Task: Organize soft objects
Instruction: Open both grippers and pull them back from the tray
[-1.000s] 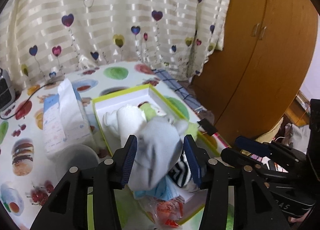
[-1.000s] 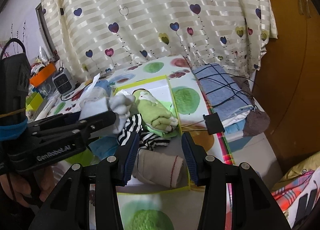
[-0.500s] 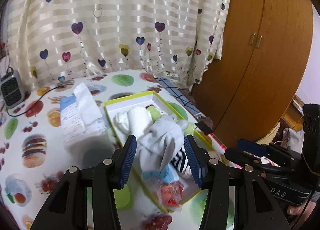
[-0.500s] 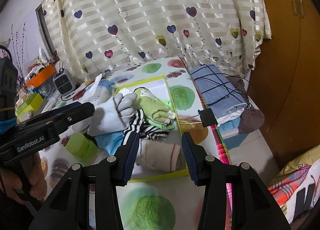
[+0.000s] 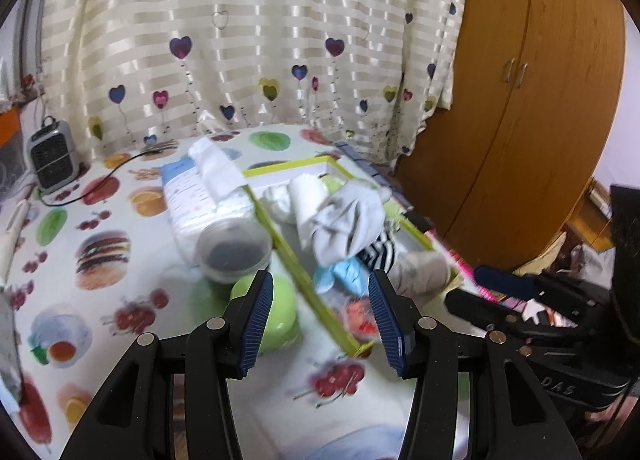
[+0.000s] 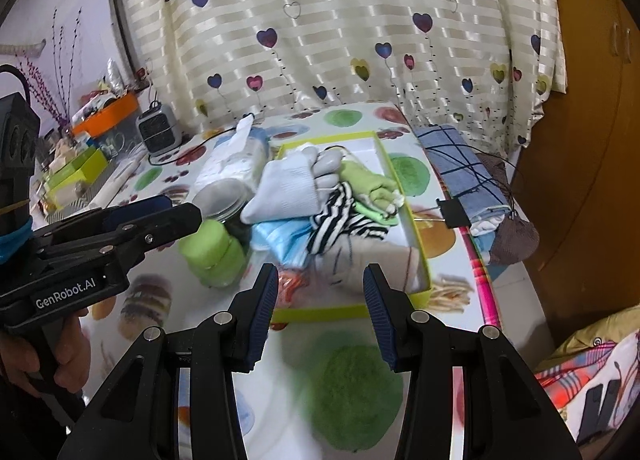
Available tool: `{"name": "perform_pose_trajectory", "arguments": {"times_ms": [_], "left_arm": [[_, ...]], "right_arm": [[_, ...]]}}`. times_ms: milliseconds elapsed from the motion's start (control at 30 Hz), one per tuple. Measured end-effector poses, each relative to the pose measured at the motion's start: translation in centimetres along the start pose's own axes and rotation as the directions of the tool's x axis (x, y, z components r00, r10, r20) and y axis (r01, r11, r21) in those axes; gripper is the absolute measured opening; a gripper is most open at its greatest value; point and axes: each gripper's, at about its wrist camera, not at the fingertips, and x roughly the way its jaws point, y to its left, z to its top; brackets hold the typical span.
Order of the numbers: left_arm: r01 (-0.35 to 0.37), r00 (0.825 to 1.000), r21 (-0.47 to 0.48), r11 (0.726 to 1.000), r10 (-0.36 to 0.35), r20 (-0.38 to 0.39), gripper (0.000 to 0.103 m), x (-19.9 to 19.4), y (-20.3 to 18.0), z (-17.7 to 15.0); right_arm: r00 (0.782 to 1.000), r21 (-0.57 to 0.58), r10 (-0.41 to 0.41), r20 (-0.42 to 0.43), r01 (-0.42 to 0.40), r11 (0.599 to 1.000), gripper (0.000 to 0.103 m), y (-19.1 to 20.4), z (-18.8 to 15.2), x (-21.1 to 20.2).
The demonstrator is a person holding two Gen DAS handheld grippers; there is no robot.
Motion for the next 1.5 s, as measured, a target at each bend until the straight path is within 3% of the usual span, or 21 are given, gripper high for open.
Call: {"name": "perform_pose_trajectory", "arguments": {"times_ms": [100,600,1500], "left_arm": [[-0.006,1.000,-0.004,1.000,0.006,-0.004,0.049,-0.7,0.3,-0.8],[-0.057,0.998,-0.031,0.998,0.056,-0.037,0.049,-2.7,1.6,-3.7],[-0.038,0.998,-0.026,0.999,0.037,-0.054,0.049,-2.9,0.2,-4.0]], "right_arm": [[1.000,-0.016,-0.007,-0.003,0.007,1.000,0.055,1.0,-0.3,-0.5],[0.999,-0.082,-0.017,-0.039,0.014,0.996,0.055,5.5,-1.9,-1.7],[0.999,-0.083,-0.017,-0.045,0.014,0.996,0.055,5.5,-2.6,-2.0]]}}
